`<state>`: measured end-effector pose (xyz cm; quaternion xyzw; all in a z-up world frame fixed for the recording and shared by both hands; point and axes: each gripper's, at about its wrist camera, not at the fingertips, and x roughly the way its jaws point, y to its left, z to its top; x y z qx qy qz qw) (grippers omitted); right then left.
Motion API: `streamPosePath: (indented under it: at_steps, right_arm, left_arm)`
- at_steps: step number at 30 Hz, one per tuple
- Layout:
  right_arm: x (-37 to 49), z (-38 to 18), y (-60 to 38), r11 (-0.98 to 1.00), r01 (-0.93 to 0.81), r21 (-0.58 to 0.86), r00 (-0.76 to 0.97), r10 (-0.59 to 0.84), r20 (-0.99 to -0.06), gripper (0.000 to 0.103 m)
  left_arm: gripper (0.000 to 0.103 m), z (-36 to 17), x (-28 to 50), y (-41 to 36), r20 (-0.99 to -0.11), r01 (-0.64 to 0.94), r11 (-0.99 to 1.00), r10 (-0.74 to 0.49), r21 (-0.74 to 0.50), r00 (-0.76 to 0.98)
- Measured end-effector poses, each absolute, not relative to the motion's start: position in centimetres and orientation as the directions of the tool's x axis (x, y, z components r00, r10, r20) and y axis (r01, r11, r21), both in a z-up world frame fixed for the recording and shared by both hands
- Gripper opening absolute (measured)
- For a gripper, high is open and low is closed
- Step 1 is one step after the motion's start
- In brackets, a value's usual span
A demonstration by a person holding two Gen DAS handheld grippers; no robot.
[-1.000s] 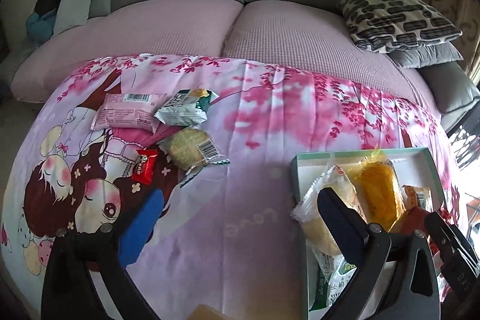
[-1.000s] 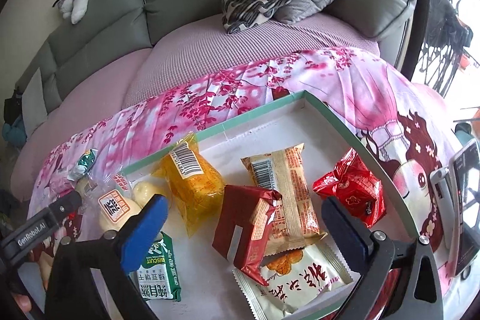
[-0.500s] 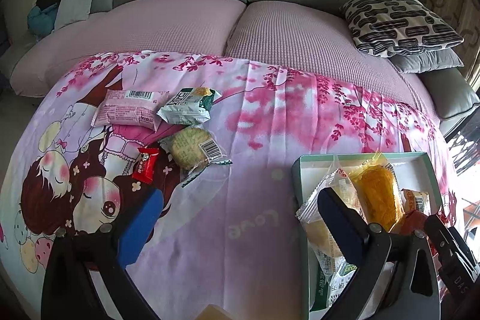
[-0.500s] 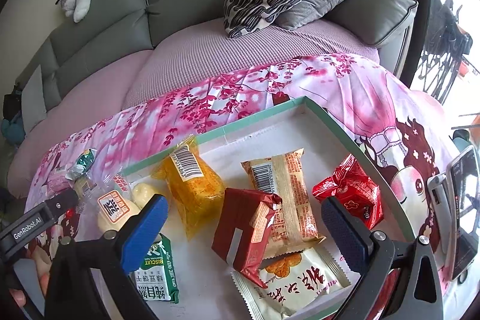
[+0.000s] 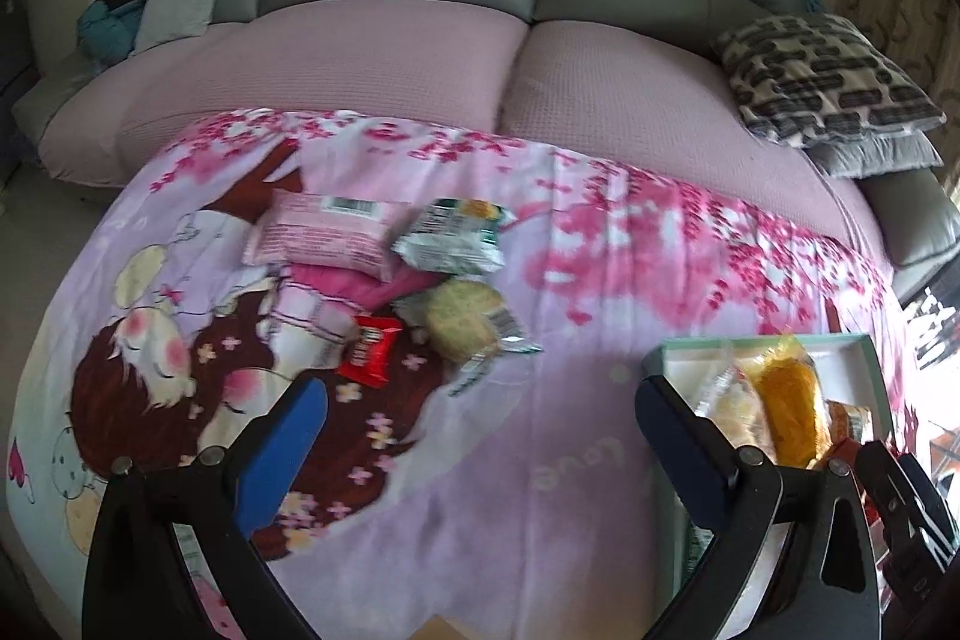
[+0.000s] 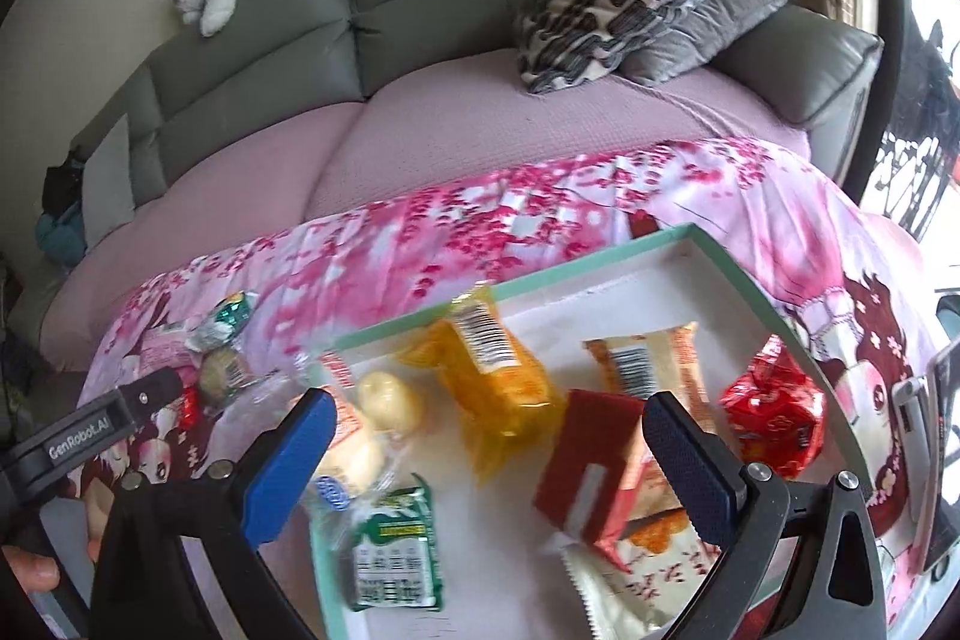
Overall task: Organize snacks
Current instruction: 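Move both tools back to the snack pile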
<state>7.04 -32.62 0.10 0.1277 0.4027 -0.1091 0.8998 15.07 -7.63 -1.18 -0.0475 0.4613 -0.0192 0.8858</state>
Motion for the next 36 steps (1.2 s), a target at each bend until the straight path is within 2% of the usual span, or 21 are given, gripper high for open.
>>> streamPosePath:
  at_steps: [13,36]
  right_arm:
    - [8.9,0.3,-25.4,0.978,0.134,0.159,0.663,0.031,-0.748,0.103]
    - [12.1,-1.6,-20.0,0.988,0.043,0.147,0.635,0.086,-0.768,0.103]
  left_arm:
    - [0.102,-0.9,14.6,0.4,-0.813,-0.173,0.979,0.015,-0.106,0.582]
    - [0.102,-4.0,16.9,5.7,-0.821,-0.192,0.952,-0.093,-0.239,0.563]
